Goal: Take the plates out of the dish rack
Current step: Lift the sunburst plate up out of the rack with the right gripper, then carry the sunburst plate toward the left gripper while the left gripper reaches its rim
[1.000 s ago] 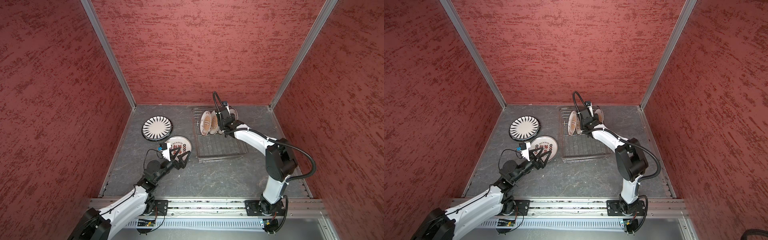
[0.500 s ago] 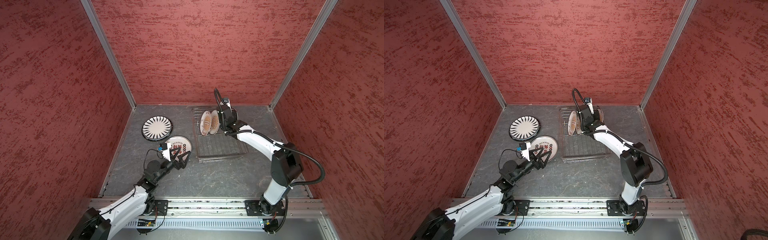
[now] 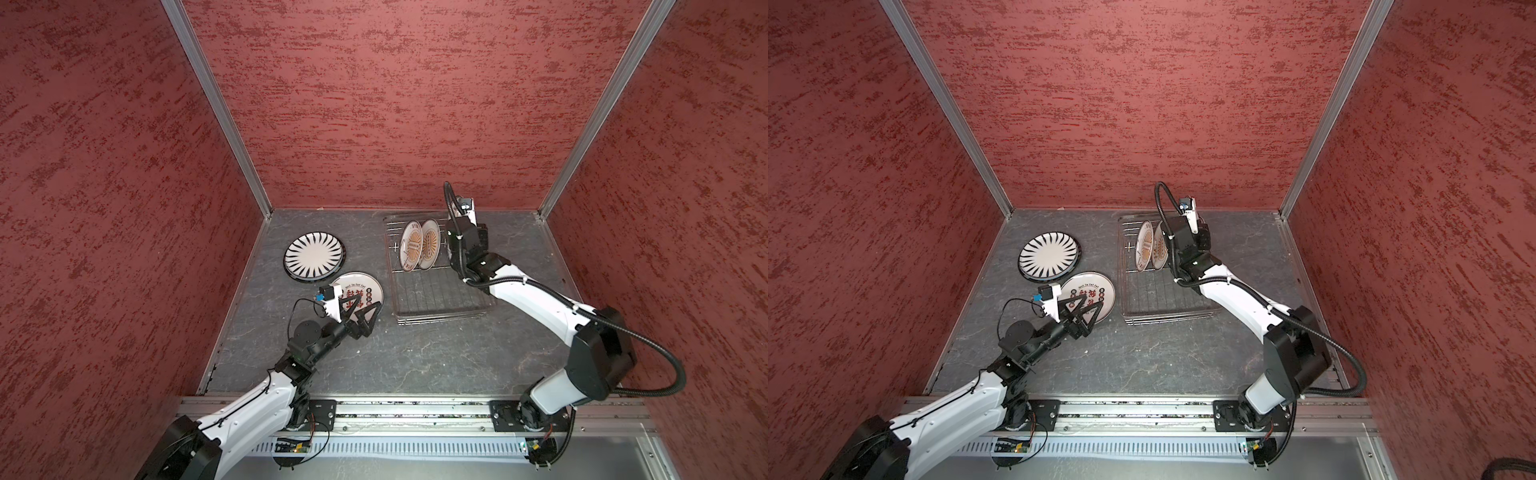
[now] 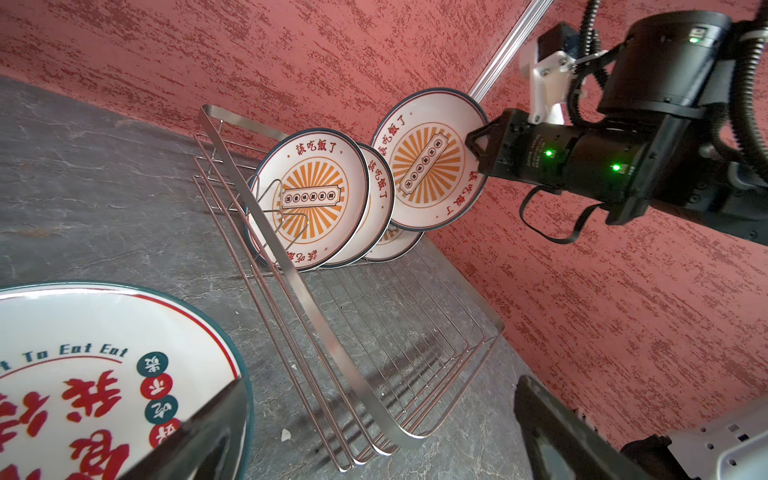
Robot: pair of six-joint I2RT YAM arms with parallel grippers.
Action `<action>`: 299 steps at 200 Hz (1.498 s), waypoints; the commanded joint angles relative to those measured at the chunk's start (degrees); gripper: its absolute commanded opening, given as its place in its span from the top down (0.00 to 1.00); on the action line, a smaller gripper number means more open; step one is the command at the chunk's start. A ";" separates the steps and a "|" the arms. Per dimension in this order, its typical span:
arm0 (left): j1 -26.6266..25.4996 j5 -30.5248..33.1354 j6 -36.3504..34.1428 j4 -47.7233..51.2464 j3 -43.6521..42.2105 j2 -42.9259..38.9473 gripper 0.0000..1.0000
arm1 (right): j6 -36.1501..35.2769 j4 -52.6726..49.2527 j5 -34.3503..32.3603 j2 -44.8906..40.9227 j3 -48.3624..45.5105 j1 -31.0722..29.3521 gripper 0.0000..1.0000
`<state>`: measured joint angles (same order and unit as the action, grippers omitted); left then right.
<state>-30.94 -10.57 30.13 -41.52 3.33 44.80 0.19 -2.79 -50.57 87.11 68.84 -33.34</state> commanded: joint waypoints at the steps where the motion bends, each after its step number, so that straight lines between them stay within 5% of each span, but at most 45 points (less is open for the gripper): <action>1: -0.44 1.19 -0.09 0.44 1.30 -0.50 0.01 | 0.73 8.40 0.64 -6.51 -2.29 -0.31 1.00; 60: -0.35 4.40 -0.11 5.44 2.09 -3.06 0.01 | 3.72 17.80 6.85 -20.22 -14.06 -0.30 1.00; 145: 0.34 4.61 1.01 4.74 0.83 -4.68 0.00 | 16.03 19.01 39.05 -30.22 -20.38 -0.30 1.00; 175: 4.89 0.64 4.88 3.42 0.38 -2.94 0.00 | 16.41 23.44 49.92 -29.28 -22.42 -0.23 1.00; 209: 12.53 -11.39 10.76 -12.34 -3.68 1.56 0.00 | 19.30 30.69 59.41 -25.88 -25.25 -0.23 1.00; 243: 12.26 -13.51 11.13 -15.32 -4.15 1.93 0.00 | 21.67 37.64 71.61 -20.27 -26.18 -0.32 1.00; 299: 11.61 -10.52 9.40 -9.89 -4.03 -2.34 0.05 | 23.33 49.55 79.31 -13.48 -28.85 -0.58 1.00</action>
<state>-19.00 -20.93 40.18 -51.75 0.49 43.92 21.41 34.30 22.46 72.93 39.88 -33.56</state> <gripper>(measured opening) 0.981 0.085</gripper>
